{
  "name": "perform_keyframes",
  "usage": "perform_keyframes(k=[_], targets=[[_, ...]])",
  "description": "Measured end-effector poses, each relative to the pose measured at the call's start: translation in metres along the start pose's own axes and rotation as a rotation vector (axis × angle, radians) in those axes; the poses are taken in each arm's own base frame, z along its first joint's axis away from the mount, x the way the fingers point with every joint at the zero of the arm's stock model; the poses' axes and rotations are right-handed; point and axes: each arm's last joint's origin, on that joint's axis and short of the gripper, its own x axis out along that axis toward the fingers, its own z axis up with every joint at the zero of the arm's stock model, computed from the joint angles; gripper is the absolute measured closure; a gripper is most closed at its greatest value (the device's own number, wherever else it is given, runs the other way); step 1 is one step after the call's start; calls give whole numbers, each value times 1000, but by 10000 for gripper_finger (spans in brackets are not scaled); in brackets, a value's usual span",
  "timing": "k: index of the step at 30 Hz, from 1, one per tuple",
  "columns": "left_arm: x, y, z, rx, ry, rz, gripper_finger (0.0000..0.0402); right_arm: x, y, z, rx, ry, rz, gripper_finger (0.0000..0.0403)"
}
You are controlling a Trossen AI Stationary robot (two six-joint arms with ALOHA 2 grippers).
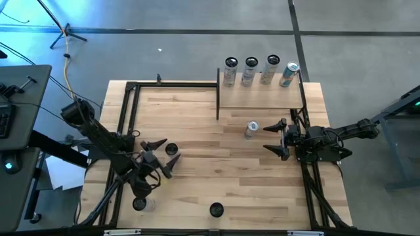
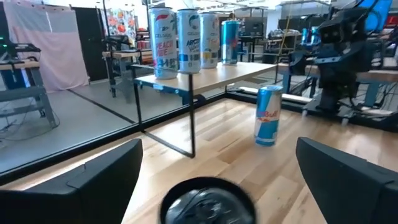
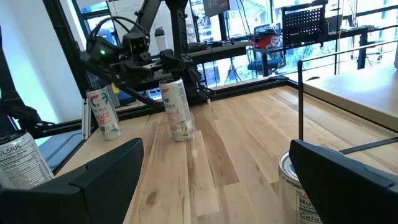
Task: Place canned beverage on shelf
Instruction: Move the white yellow soda can to the center of the table
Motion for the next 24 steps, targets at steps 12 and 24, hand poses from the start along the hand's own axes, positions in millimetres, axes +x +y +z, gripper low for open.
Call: perform_keyframes(k=[12, 24], targets=[[11, 20, -27, -146, 108, -14, 2, 0, 0, 0, 0, -1, -5, 14], [26, 19, -32, -193, 314, -66, 116, 0, 0, 0, 0, -1, -4, 14]])
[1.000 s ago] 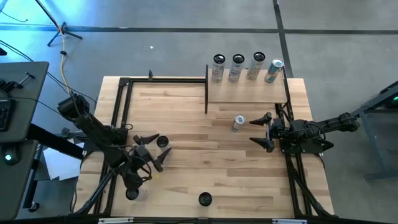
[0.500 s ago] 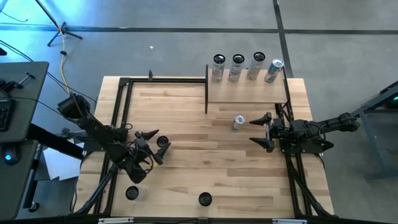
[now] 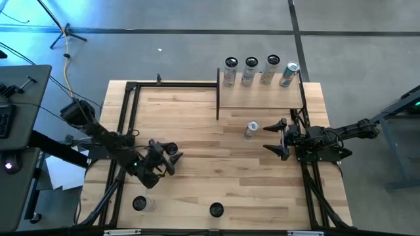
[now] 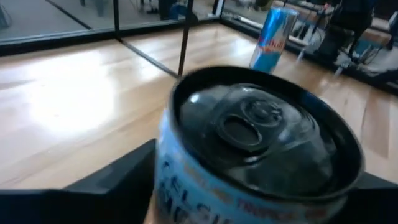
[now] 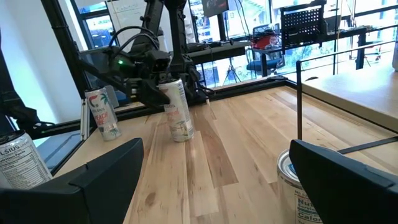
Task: Place canned beverage on shelf
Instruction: Move the white yellow soda can to the center of the table
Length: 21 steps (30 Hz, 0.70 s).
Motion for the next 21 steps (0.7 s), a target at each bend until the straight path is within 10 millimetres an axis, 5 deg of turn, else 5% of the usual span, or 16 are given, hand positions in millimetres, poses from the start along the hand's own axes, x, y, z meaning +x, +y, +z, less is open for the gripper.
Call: perform_keyframes(k=[4, 13, 21], targets=[[7, 0, 3, 56, 4, 18, 192, 0, 0, 0, 0, 0, 0, 14], [23, -13, 24, 230, -58, -31, 196, 0, 0, 0, 0, 0, 1, 14], [54, -16, 56, 210, -108, -173, 192, 0, 0, 0, 0, 1, 5, 14]])
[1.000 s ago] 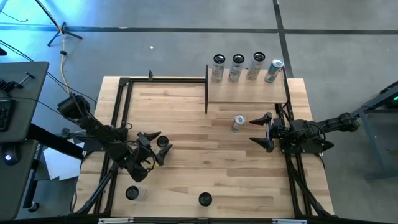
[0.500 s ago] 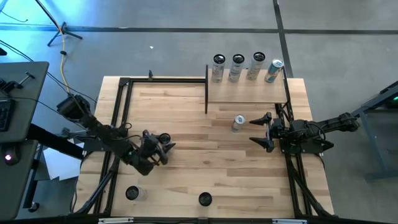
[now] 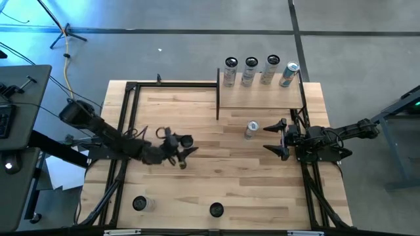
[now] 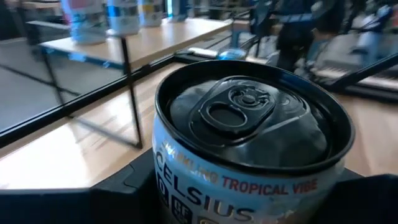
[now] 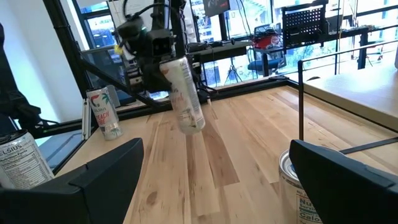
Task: Place canned beverage on shelf
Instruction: Move the white yellow soda can to the center of the table
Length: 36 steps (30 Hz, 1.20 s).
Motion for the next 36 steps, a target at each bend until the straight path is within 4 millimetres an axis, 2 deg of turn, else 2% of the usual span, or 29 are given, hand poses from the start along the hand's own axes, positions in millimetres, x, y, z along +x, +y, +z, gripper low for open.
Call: perform_keyframes(k=[4, 10, 22, 30, 36], targets=[[21, 13, 10, -31, -35, -97, 190, 0, 0, 0, 0, 0, 0, 14], [61, 24, 11, -37, -44, -191, 189, 0, 0, 0, 0, 0, -1, 14], [148, 20, 15, 13, -39, -342, 188, 0, 0, 0, 0, -1, -4, 14], [187, 22, 7, 14, -15, -433, 187, 0, 0, 0, 0, -1, -5, 14], [203, 28, 2, 33, 12, -479, 187, 0, 0, 0, 0, -1, -5, 14]])
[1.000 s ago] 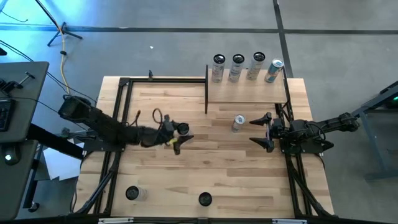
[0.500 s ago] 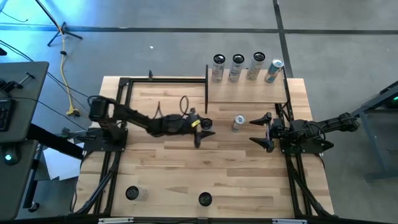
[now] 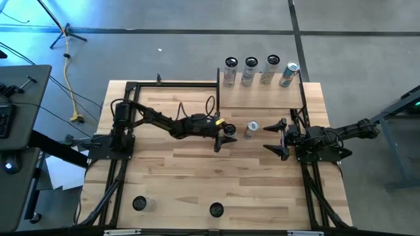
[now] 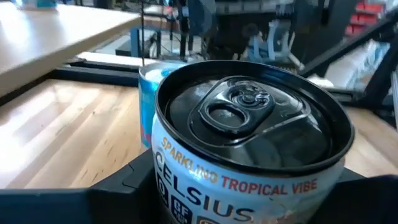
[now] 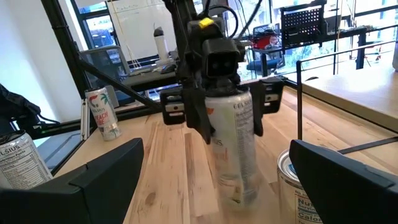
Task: Place canned beverage on shelf
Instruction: Move the white yellow soda can to the center of the table
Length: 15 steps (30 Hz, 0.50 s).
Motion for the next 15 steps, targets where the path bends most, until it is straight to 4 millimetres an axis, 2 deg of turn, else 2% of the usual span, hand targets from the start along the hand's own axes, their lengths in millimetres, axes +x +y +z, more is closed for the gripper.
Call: perform_keyframes(k=[7, 15], targets=[[2, 7, -2, 82, 49, -13, 173, 0, 0, 0, 0, 0, 1, 14], [0, 16, -4, 63, 89, 4, 170, 0, 0, 0, 0, 1, 5, 14]])
